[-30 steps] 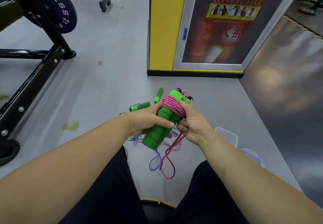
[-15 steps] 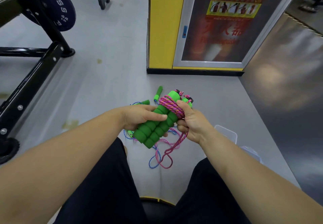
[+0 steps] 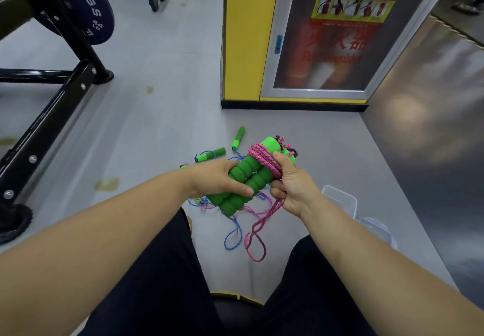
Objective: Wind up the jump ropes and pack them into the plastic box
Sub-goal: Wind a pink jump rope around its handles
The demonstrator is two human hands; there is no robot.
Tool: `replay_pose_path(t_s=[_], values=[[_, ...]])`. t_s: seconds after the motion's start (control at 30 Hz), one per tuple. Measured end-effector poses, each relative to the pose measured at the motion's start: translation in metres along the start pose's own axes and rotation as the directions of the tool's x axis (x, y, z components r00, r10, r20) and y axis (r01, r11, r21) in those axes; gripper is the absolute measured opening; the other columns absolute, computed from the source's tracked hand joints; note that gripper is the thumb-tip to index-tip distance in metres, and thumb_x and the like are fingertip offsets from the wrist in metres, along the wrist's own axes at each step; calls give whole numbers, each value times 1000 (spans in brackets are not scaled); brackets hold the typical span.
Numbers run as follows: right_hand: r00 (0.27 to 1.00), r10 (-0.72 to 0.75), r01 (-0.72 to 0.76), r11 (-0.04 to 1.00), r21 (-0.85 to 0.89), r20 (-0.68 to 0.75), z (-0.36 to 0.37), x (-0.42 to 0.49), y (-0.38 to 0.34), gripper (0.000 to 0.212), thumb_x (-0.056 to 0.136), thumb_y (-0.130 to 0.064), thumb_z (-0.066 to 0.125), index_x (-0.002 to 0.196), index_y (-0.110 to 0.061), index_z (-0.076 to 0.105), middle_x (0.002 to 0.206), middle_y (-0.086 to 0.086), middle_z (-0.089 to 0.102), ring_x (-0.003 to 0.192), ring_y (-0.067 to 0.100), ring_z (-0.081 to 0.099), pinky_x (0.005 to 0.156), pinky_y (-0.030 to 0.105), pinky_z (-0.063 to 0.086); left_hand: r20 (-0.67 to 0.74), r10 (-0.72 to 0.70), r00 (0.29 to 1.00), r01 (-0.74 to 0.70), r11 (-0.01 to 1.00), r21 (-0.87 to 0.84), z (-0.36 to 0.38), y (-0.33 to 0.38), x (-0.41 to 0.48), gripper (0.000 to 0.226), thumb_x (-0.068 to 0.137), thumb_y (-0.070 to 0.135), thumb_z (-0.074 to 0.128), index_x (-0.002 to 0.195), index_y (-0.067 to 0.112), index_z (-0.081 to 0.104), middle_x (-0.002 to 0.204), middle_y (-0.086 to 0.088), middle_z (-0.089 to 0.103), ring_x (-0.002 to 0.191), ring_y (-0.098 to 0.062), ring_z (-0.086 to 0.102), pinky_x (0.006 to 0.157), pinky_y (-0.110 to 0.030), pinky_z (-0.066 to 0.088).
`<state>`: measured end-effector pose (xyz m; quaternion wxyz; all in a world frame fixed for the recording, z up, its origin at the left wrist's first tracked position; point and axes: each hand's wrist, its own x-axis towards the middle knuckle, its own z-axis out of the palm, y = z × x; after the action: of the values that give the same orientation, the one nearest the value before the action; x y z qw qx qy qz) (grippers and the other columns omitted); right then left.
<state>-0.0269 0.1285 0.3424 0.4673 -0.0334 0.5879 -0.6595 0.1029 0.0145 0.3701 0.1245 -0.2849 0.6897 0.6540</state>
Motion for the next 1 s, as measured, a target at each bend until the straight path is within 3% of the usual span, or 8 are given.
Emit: replay_pose_path(t_s=[0.27,0.4,0.6,0.73,0.8,0.87,0.93,1.0], values=[[1000,9,-10,999,33,16,-5,-1,-2,29,91,-31,56,68,-18,46,44,-6,29,31,5,18,31,14,16,-39,99,994,-98,995,32,5,0,7,84,79,13,73,143,40,26,110,1,66,93,-15,68,76,-28,57],[997,31,-29,999,-35,77,-9,-4,-3,28,91,-33,56,71,-16,47,47,-5,30,34,6,18,32,15,16,-33,127,991,-128,992,-11,5,-5,7,80,82,8,69,139,44,27,107,4,66,87,-11,68,72,-25,57],[993,-52,88,926,-367,105,-17,-5,-9,41,82,-57,51,81,-17,53,62,0,36,43,9,17,38,18,19,-150,204,967,-195,978,75,2,-8,11,87,81,14,71,144,45,20,121,0,63,97,-17,67,83,-32,56],[979,-102,188,791,-582,177,-29,-5,-6,34,96,-37,43,100,-8,60,64,-1,46,42,5,25,40,15,25,-277,236,931,-214,971,106,-5,-8,10,83,82,13,70,144,43,23,118,2,64,97,-17,67,84,-34,56],[958,-139,282,601,-748,250,-35,-5,-4,32,99,-23,40,110,2,56,57,-6,36,46,5,28,46,17,25,-345,238,908,-213,971,107,-9,-4,8,82,84,12,68,143,44,22,118,2,61,96,-18,65,82,-31,55],[924,-152,379,251,-891,351,-35,-8,-4,29,101,-24,35,113,-7,55,65,-4,47,59,12,44,55,23,33,-365,255,895,-174,955,241,-13,-1,8,82,85,14,67,145,42,19,120,2,58,94,-17,61,78,-24,51],[900,-140,397,-131,-909,413,-31,-13,-10,31,101,-33,32,116,-17,54,89,3,61,83,24,56,68,32,41,-383,272,883,-99,905,413,-15,0,7,82,85,18,66,146,40,17,123,-1,57,92,-17,56,78,-23,45],[871,-114,405,-387,-828,479,-24,-20,-21,34,100,-38,29,112,-17,53,101,5,64,91,28,58,71,35,44,-384,276,881,-12,825,565,-15,1,9,82,86,22,65,147,40,13,123,-5,59,91,-21,53,78,-26,44]])
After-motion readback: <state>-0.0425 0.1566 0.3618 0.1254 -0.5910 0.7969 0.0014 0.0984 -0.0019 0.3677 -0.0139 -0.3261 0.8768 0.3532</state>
